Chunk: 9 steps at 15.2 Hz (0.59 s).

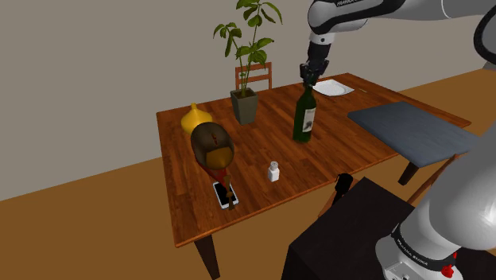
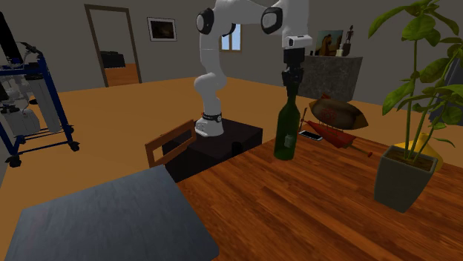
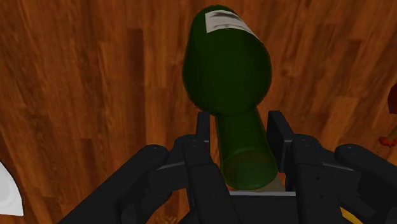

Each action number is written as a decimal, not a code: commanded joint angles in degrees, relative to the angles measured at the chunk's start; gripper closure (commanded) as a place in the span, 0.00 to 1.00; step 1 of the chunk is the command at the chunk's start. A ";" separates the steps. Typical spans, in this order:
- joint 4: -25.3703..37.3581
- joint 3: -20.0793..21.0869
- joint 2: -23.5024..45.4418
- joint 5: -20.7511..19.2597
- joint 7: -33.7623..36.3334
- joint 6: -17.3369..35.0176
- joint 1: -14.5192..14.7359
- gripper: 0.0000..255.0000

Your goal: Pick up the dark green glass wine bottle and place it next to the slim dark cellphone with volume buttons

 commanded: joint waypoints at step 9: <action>1.09 6.94 1.14 -0.96 13.84 0.16 6.51 1.00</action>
